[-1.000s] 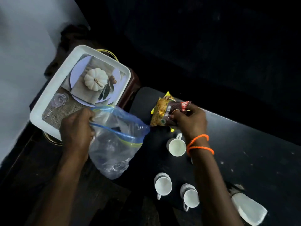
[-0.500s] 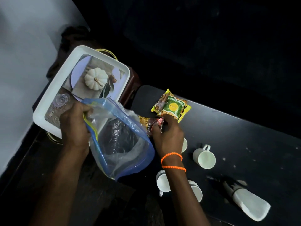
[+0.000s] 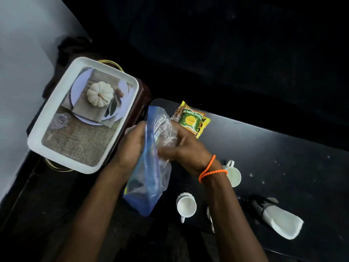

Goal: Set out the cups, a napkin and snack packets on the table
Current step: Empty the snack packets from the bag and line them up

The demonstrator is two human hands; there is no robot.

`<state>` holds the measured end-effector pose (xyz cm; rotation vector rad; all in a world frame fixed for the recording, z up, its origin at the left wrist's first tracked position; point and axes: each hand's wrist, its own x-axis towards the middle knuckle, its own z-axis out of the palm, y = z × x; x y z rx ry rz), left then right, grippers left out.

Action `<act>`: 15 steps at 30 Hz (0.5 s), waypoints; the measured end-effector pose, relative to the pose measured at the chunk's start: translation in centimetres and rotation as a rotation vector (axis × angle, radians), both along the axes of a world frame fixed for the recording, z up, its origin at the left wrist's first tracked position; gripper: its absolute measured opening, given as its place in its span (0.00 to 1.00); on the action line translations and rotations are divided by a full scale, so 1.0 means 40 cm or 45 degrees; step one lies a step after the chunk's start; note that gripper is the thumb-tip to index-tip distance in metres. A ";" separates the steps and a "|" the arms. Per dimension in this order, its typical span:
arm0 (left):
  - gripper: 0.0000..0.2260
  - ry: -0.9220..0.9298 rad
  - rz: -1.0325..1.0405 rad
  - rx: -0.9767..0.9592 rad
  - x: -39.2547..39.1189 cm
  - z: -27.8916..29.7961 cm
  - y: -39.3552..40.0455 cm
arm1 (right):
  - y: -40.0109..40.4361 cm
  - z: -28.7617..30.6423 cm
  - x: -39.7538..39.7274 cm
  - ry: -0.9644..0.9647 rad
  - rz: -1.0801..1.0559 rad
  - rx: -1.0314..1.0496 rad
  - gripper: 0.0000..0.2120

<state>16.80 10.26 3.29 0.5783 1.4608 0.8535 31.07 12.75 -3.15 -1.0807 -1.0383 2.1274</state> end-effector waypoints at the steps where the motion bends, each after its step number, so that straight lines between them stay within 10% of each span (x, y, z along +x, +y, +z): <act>1: 0.20 0.000 0.010 0.038 -0.005 -0.008 0.000 | 0.009 0.005 0.013 -0.099 -0.057 0.047 0.24; 4: 0.09 0.317 0.151 0.172 -0.030 -0.047 -0.009 | 0.036 0.013 0.040 -0.286 -0.446 0.031 0.16; 6: 0.25 0.594 0.197 0.220 -0.040 -0.058 -0.004 | 0.060 0.020 0.061 0.027 -0.770 -0.195 0.17; 9: 0.40 -0.053 0.166 0.034 -0.020 -0.067 0.014 | 0.064 0.035 0.075 0.417 -0.789 -0.308 0.14; 11: 0.33 -0.323 0.035 0.083 0.024 -0.077 0.026 | 0.042 0.031 0.057 0.086 -0.602 -0.231 0.07; 15: 0.25 -0.038 -0.170 0.138 0.119 -0.101 0.057 | 0.025 -0.009 0.068 -0.760 -0.407 0.211 0.03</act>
